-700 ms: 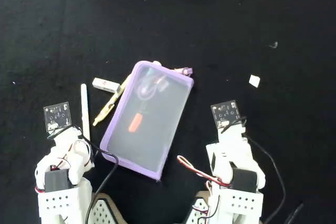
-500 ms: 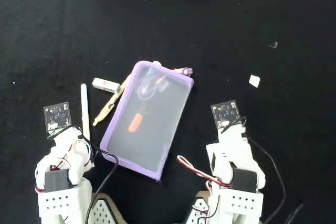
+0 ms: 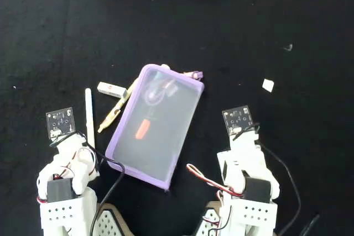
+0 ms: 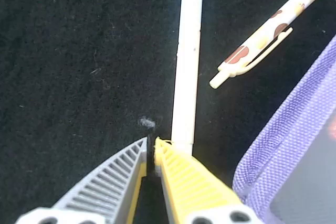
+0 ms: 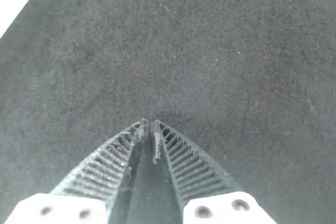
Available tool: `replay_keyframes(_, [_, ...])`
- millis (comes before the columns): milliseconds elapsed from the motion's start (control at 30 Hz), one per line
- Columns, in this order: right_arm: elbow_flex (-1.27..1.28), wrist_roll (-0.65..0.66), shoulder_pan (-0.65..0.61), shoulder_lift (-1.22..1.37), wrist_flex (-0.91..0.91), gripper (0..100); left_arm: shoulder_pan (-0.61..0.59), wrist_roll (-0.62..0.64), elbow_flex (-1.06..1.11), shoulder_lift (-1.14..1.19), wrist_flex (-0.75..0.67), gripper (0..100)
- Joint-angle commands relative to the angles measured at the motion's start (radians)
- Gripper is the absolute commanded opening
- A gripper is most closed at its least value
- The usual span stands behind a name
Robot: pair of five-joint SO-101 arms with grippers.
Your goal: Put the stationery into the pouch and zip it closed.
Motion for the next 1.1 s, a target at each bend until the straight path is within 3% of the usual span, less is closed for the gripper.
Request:
replay_keyframes(0, [-0.002, -0.002, 0.011, -0.073, 0.006, 1.3, -0.001, 0.000, 0.019, -0.009, 0.003, 3])
replay_keyframes(833, [-0.002, -0.002, 0.015, -0.074, -0.003, 1.2, -0.007, -0.006, 0.019, -0.008, 0.023, 3])
replay_keyframes(1067, [-0.035, -0.002, 0.015, -0.074, -0.264, 1.2, 0.004, -0.006, 0.019, -0.008, 0.023, 3])
